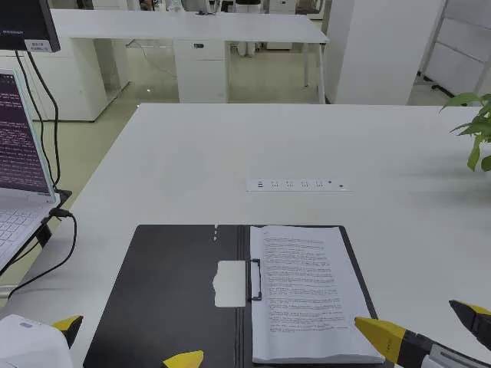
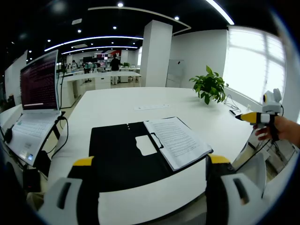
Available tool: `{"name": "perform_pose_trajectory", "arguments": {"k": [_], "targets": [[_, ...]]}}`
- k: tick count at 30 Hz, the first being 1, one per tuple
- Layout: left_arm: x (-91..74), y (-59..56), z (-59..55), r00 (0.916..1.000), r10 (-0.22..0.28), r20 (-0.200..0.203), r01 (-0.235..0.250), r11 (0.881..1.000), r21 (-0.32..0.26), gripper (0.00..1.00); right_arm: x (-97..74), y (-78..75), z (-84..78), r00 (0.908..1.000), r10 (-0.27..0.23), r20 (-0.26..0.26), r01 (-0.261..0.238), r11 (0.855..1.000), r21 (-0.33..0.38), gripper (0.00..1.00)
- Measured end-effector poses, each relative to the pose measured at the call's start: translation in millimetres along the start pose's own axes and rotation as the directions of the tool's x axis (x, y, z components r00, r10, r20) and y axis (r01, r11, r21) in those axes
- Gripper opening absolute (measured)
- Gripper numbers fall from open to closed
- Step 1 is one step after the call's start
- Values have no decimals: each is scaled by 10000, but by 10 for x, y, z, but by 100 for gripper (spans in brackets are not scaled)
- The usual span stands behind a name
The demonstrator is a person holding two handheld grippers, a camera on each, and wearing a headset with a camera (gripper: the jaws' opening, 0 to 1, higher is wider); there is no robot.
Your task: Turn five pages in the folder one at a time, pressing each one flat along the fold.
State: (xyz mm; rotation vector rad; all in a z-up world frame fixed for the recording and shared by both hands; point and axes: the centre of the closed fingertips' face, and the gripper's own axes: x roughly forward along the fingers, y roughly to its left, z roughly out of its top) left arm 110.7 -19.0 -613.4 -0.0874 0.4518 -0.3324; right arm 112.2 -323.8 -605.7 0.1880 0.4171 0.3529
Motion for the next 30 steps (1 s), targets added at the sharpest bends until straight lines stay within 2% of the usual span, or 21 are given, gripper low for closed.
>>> {"name": "perform_pose_trajectory", "arguments": {"k": [6,11,19,24,28,30], "targets": [[54,-93,14,9997,-230,6,230,9997,54,99,-42,15,2,9999,19,124,-19,10000,58,100],[61,-127,28,9996,-295,6,295,9995,107,99,-55,14,6,9998,25,181,-23,9999,-112,100],[41,-104,-29,9996,-224,-160,226,9997,115,99,-8,58,-89,9999,25,-171,-34,9989,-472,100],[11,-56,-30,9999,-72,-122,74,9998,160,99,38,93,-136,9987,53,-504,-84,9981,-612,100],[-10,-16,-58,9998,58,-182,-55,9998,195,99,48,98,-129,9984,24,-570,-64,9975,-704,100],[-16,0,-74,9997,96,-212,-92,9998,193,99,49,81,-184,9959,-52,-908,-22,9967,-811,100]]}}
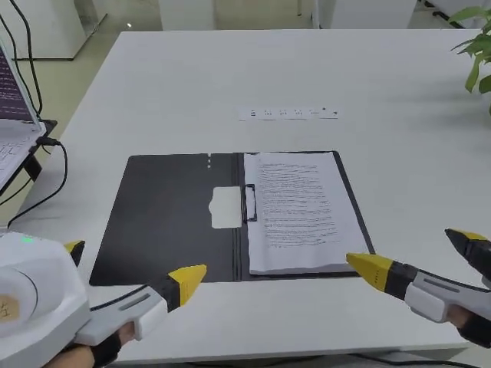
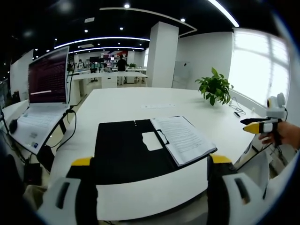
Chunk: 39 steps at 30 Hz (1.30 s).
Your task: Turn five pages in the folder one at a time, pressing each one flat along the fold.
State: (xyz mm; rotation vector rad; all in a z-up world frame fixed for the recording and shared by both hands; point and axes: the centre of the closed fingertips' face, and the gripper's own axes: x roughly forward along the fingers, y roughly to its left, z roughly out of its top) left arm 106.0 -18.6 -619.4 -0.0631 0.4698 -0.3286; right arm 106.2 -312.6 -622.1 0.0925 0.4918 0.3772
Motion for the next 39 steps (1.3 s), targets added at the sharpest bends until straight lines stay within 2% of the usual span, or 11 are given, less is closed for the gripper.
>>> {"name": "perform_pose_trajectory", "arguments": {"k": [3,9,18,23,27,30,31,35,37,38,39], "targets": [[-10,9,-39,10000,17,-79,-18,10000,-30,99,3,-2,-79,9996,39,-281,-42,9999,-94,100],[-20,-6,-103,9998,-70,-180,68,9999,-148,99,-20,27,-123,9992,56,-407,-60,9999,-97,100],[-17,17,-53,9988,-482,-64,481,9988,-118,99,-99,205,17,9996,245,119,-248,9994,252,97],[28,34,-34,9959,-906,55,907,9959,-76,99,-170,329,73,9995,-37,309,24,9991,421,93],[68,-28,-35,9902,-1397,86,1396,9902,99,99,-249,476,99,9972,-314,677,242,9942,1051,96],[62,-76,-32,9840,-1768,201,1764,9841,212,99,-274,565,68,9968,-443,671,378,9947,951,100],[61,-74,-44,9836,-1795,189,1790,9836,234,99,-274,561,35,9971,-551,522,523,9972,532,100],[67,23,-94,9896,-1431,119,1429,9896,193,99,-200,569,-108,9991,-315,-287,312,9995,-100,100],[15,107,-52,9957,-849,367,862,9957,-349,99,-159,485,-136,9965,-207,-805,187,9995,-251,100],[-17,105,-14,9956,-710,619,749,9952,-628,99,-151,464,-43,9983,-118,-564,101,9995,-291,100],[-21,106,-7,9947,-693,763,743,9951,-647,99,-133,456,79,10000,25,1,-25,9991,-433,100]]}}
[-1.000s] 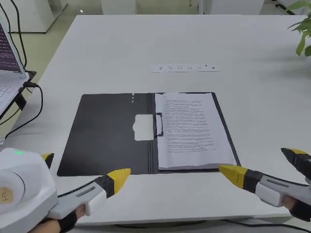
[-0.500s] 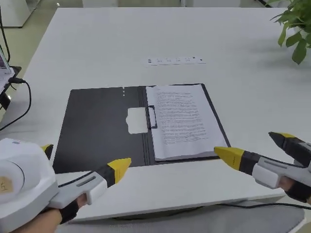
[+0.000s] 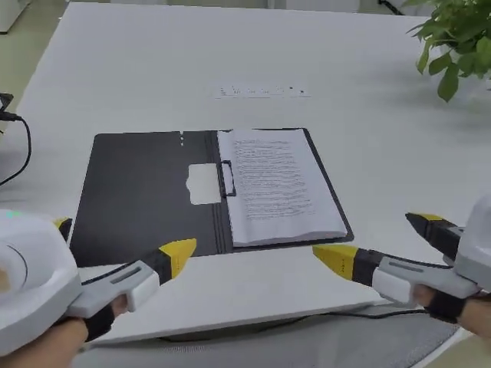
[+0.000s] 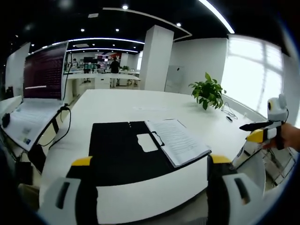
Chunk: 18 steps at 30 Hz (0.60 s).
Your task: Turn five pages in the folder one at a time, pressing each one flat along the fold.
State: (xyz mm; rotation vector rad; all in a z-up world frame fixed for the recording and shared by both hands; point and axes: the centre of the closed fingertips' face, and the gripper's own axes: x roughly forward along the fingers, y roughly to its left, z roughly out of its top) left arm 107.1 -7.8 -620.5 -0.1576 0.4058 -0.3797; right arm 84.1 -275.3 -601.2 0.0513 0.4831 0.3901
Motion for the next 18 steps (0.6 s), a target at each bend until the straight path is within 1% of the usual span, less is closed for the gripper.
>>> {"name": "perform_pose_trajectory", "arguments": {"k": [1,2,3,4,5,7,9,10,11,12,13,14,16,18], "targets": [[2,-17,-31,10000,-41,-70,42,9999,138,99,1,-26,57,9997,46,224,-48,10000,66,100],[20,-19,-87,9996,87,-259,-79,9995,322,99,13,-84,81,9998,38,172,-43,9996,294,100],[20,-8,-120,9989,227,-406,-210,9989,416,99,26,-111,95,9999,94,124,-100,9989,469,100],[11,-15,-124,9983,385,-427,-370,9986,368,99,39,-131,112,9997,242,67,-246,9966,787,100],[-8,-23,-100,9984,463,-328,-455,9987,251,99,48,-187,128,9995,297,125,-306,9957,871,100],[-58,-34,9,9970,754,179,-755,9971,21,99,49,-246,185,9989,307,365,-336,9961,816,100],[-97,-47,51,9957,866,319,-869,9962,71,99,41,-386,261,9972,-47,744,-7,9973,736,99],[-120,-39,70,9943,1005,367,-1012,9947,170,99,32,-436,286,9961,-48,885,-22,9969,791,98],[-135,-28,73,9933,1105,330,-1113,9935,244,99,25,-463,300,9954,-15,955,-67,9963,855,98],[-152,-22,79,9926,1174,312,-1182,9926,268,99,20,-485,319,9945,123,1044,-236,9939,1077,99],[-179,-3,102,9906,1320,367,-1332,9905,325,99,17,-509,321,9947,142,1021,-260,9929,1157,99],[-193,4,109,9897,1390,335,-1401,9896,334,99,14,-536,322,9948,124,1007,-242,9929,1161,100],[-210,11,121,9885,1497,220,-1503,9882,306,99,12,-586,304,9967,162,795,-246,9942,1048,100],[-214,-13,138,9884,1511,158,-1515,9881,266,99,13,-617,294,9978,165,638,-228,9947,1000,100]]}}
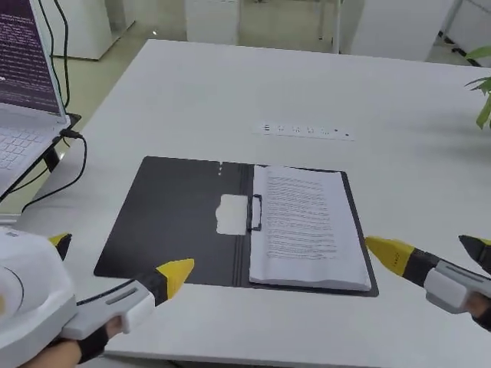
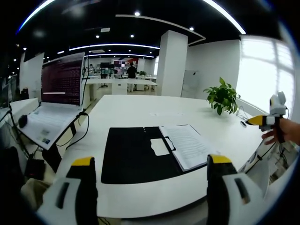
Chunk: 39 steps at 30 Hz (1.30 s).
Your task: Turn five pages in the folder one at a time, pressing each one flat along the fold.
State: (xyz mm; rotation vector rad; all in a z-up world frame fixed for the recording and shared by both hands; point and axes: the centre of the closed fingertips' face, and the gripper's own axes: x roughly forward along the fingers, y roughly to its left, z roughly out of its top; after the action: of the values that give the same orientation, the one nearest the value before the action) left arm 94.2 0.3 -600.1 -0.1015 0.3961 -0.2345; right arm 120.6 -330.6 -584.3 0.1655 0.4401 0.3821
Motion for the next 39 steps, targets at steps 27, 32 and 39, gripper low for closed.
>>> {"name": "perform_pose_trajectory", "arguments": {"k": [27,32,39], "targets": [[130,-85,131,9999,-10,-170,18,9989,476,99,140,-61,-300,9964,43,-851,-40,10000,37,100],[202,-130,60,9990,-214,-404,235,9984,513,99,139,-61,-284,9968,13,-795,-2,9999,135,100],[258,-187,30,9974,-479,-532,509,9971,567,99,130,-43,-335,9970,-75,-771,96,9996,267,100]]}}
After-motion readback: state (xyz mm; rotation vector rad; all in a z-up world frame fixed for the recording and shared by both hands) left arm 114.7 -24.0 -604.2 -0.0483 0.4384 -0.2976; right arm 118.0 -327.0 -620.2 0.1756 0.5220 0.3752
